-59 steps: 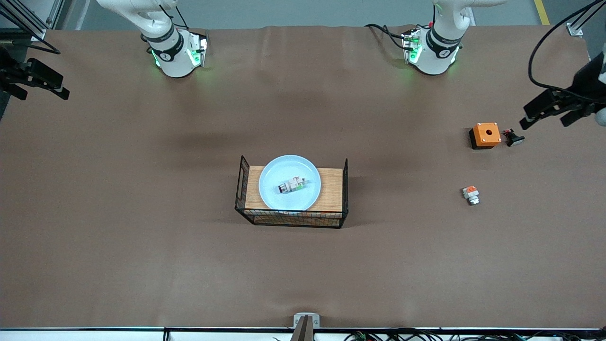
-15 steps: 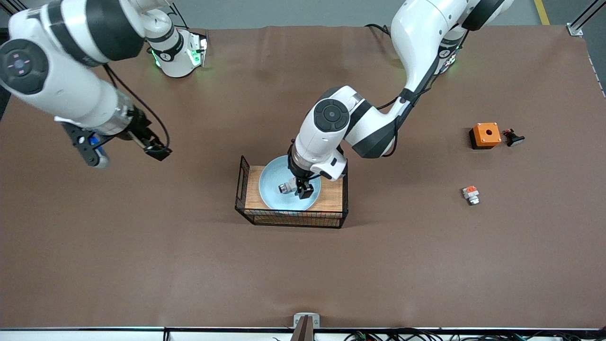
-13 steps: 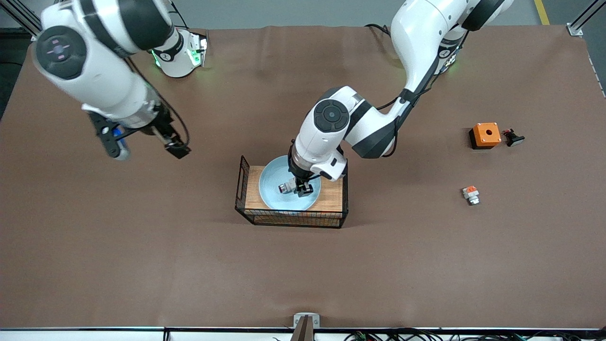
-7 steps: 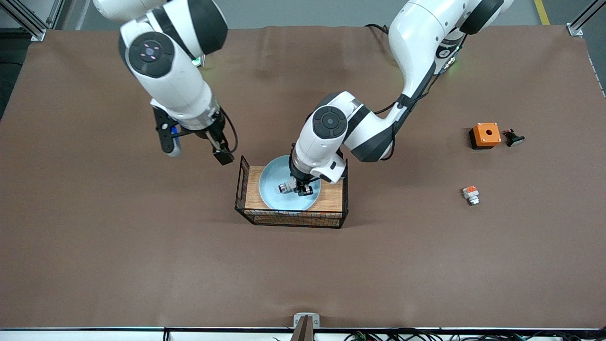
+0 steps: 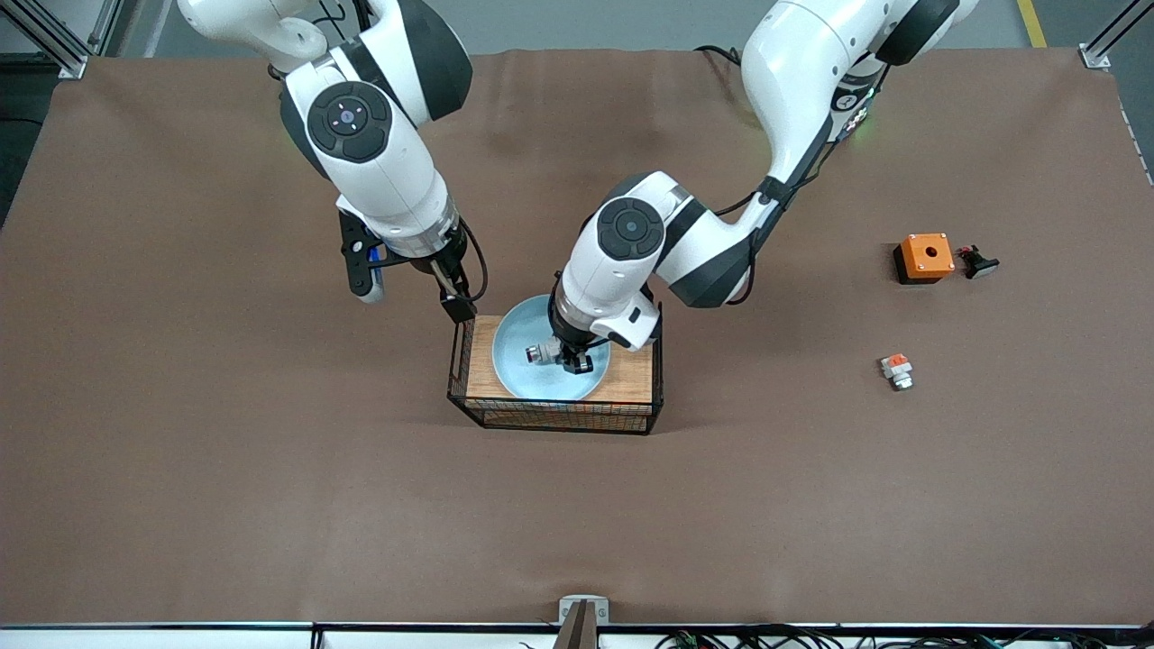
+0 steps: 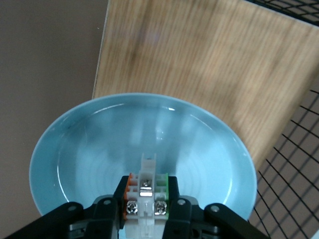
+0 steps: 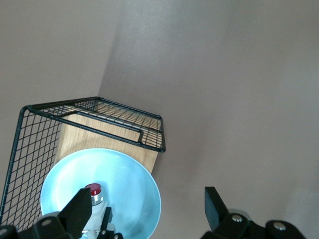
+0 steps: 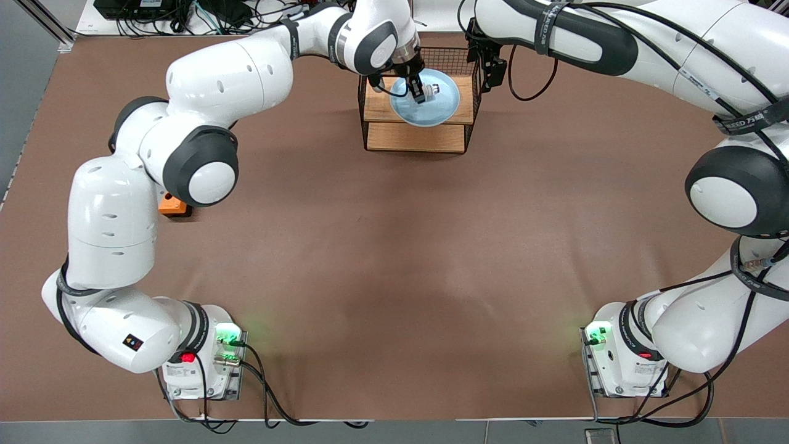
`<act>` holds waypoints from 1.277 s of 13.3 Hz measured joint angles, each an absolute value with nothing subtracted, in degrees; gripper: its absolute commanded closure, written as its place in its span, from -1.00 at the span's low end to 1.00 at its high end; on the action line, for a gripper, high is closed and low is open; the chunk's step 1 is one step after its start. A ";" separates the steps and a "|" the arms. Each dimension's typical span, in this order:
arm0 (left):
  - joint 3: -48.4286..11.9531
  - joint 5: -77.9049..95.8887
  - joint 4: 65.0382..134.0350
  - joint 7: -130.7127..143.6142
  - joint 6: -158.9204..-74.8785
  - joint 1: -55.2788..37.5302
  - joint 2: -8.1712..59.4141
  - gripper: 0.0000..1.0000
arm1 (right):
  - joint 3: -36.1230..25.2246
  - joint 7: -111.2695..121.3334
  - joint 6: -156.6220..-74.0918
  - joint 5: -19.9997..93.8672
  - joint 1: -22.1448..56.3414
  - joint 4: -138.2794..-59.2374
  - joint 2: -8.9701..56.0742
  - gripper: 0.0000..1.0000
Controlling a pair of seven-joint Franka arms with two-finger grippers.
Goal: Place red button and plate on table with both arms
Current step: 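Lift the button with the left gripper while the right gripper grips the plate rim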
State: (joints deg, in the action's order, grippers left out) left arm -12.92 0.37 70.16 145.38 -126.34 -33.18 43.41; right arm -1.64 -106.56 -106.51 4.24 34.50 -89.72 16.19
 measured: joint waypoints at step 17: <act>-12.66 1.78 70.57 98.72 -89.25 -16.71 19.00 0.71 | -1.74 -124.66 -115.01 -0.16 43.08 -86.12 27.99 -0.99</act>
